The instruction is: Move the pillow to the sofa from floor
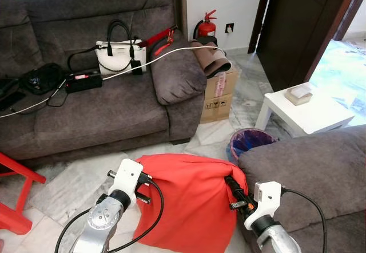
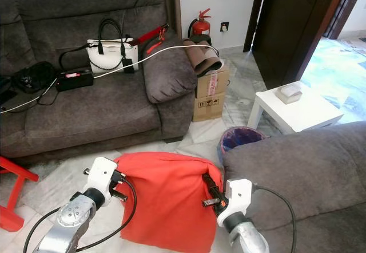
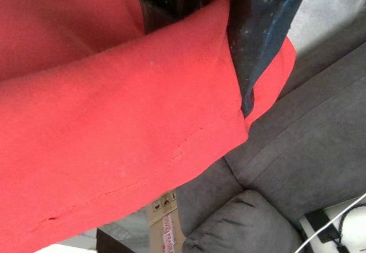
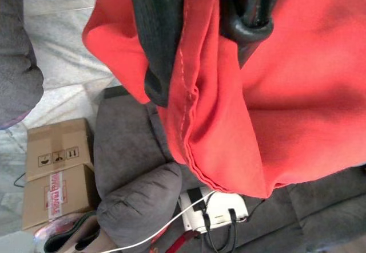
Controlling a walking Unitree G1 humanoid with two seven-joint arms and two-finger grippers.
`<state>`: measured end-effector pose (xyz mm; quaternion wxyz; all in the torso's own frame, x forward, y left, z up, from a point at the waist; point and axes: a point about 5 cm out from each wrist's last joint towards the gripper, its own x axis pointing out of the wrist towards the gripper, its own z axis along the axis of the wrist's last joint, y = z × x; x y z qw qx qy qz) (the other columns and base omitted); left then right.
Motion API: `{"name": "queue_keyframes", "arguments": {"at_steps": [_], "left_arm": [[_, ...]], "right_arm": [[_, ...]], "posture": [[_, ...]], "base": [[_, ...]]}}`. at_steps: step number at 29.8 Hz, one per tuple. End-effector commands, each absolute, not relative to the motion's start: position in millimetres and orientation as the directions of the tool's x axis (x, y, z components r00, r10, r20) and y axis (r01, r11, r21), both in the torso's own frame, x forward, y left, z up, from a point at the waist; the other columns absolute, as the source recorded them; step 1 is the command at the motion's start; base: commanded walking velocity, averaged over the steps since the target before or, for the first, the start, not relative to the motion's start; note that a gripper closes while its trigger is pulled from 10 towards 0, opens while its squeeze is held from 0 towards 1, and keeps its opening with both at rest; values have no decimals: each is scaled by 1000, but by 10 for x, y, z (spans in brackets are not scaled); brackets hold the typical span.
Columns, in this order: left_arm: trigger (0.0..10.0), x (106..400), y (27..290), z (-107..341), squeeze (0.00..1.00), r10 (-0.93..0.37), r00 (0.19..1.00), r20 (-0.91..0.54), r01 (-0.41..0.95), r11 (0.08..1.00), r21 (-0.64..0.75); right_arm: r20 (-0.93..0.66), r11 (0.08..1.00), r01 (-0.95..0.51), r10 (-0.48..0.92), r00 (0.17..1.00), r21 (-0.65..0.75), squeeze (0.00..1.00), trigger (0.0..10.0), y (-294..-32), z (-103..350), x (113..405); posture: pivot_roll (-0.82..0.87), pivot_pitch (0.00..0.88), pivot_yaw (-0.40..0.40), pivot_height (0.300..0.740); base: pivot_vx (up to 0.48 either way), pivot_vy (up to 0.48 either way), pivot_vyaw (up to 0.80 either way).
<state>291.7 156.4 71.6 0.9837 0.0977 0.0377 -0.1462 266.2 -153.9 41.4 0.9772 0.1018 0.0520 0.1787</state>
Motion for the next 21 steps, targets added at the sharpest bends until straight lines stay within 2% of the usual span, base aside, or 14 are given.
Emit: {"name": "queue_keyframes", "arguments": {"at_steps": [1,4,6,10,12,14,21], "left_arm": [[10000,2948,1599,906,0,-261,965,-3,257,950,180],[10000,2942,1598,898,0,-257,966,-5,254,951,178],[10000,2924,1612,891,0,-256,967,-2,252,952,175],[10000,2929,1652,881,0,-248,969,-5,244,952,184],[10000,2937,1661,885,0,-245,970,3,240,952,188],[10000,2946,1669,895,0,-231,973,9,226,956,186],[10000,2928,1670,883,0,-221,975,12,216,960,177]], "right_arm": [[23,926,-301,305,952,229,0,10000,-1559,557,2743],[43,932,-283,281,959,227,0,10000,-1570,589,2752],[72,945,-227,216,974,235,0,10000,-1610,635,2746],[72,940,-119,101,992,320,0,10000,-1628,622,2744],[68,931,-109,90,994,349,0,10000,-1588,602,2732],[69,948,-136,121,990,289,0,10000,-1512,584,2711],[64,944,-54,35,997,326,0,10000,-1557,577,2717]], "posture": [[26,119,72,740],[27,115,72,740],[17,103,78,740],[-10,92,91,740],[-9,86,92,740],[-6,77,94,740],[-13,56,95,740]], "base": [[0,0,0],[0,0,0],[0,0,0],[0,0,0],[0,0,0],[0,0,0],[0,0,0]]}}
